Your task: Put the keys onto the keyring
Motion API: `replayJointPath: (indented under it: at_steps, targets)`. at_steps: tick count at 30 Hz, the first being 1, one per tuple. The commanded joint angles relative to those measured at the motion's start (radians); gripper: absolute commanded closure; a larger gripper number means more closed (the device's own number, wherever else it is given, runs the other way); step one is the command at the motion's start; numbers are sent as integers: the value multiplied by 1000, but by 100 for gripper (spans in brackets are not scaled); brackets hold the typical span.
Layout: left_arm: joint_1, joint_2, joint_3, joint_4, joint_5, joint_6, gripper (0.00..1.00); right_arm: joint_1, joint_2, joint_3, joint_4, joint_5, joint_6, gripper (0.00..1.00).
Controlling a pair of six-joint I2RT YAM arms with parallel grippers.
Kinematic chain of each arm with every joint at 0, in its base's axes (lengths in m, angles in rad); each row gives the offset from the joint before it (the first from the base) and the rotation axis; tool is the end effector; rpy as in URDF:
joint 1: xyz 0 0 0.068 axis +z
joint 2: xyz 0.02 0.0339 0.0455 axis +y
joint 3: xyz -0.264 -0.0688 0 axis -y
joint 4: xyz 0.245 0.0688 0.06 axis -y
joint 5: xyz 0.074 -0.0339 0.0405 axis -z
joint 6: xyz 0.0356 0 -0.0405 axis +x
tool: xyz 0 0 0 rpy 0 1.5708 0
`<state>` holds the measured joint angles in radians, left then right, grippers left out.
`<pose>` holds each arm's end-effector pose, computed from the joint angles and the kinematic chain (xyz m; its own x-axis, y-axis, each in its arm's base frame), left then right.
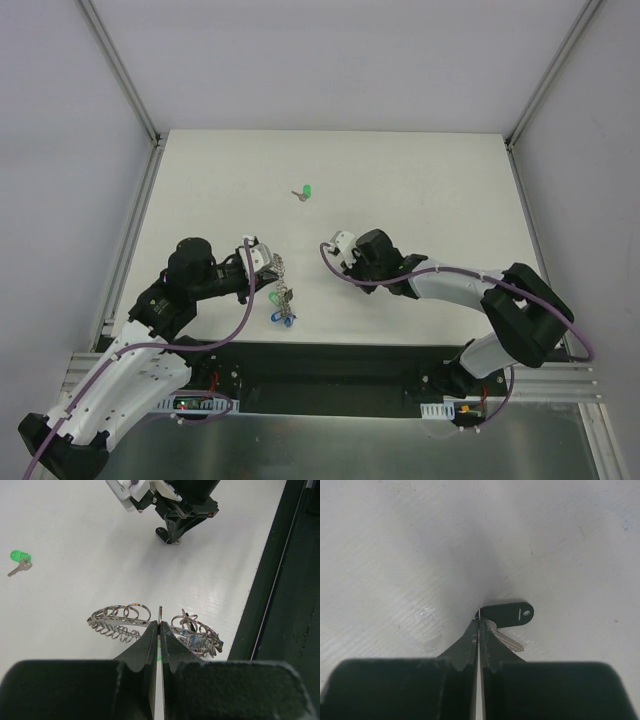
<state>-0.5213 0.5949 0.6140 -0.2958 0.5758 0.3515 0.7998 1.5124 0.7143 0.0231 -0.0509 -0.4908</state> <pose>0.1161 -0.0891 0.2977 0.0778 0.2883 -0.9544 0.9002 0.3911 0.1916 0.2056 0.2142 0.1668 -0.0805 -0.7583 -0.6469 -0.8839 0.3543 -0.3053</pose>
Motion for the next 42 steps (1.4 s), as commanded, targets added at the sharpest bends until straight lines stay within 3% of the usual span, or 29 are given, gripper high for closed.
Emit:
replayJointPath:
  at_steps: [1,11,20,26,42]
  targets:
    - [14,0,10,41,53,7,100,-4,-87,14,43,-69,-26,99]
    - [14,9,4,50,130,37,100,10,-273,42,15,-202,-54,99]
    - [15,5,-10,69,214,76,100,100,-353,191,-109,-274,-149,99]
    - [15,12,-34,109,268,95,100,174,-417,201,-121,-300,-178,99]
    - [17,111,-65,274,384,27,100,279,-360,212,-130,-231,-192,99]
